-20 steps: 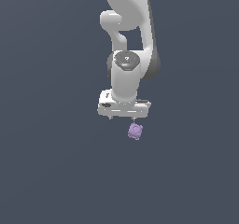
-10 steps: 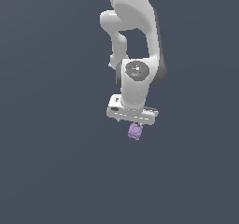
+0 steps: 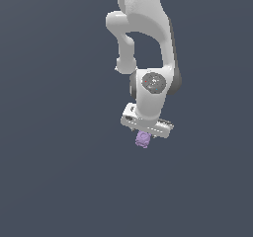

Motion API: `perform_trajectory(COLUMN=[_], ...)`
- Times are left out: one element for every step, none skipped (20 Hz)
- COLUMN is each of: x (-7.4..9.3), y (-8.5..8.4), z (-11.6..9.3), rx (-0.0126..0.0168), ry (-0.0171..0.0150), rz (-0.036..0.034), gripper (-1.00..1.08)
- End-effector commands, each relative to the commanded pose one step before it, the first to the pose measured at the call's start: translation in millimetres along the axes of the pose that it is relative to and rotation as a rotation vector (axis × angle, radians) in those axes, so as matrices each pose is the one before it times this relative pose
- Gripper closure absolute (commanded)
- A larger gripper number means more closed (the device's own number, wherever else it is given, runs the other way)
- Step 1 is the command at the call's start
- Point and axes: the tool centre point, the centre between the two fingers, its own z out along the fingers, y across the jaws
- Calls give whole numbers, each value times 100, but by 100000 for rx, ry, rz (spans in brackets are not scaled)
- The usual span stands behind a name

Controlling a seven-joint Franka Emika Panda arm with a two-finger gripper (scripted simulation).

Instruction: Pick up the object and move it to a goal position.

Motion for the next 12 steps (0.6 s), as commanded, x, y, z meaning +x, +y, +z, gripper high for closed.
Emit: perform_trajectory(x=[-96, -34, -30, -19, -12, 0, -11, -2, -5, -9, 1, -3], y=[-365, -96, -80, -51, -32, -3, 30, -2, -6, -9, 15, 12], z=[315, 86, 67, 48, 29, 10, -36, 41, 121, 202, 279, 358], rx=[122, 27, 20, 15, 9, 4, -31, 0, 0, 0, 3, 3], ry=[-64, -29, -22, -17, -10, -4, -25, 0, 0, 0, 3, 3], rz=[2088, 506, 383, 284, 169, 69, -435, 0, 0, 0, 49, 49], gripper=[-92, -92, -92, -92, -92, -92, -92, -92, -92, -92, -92, -92])
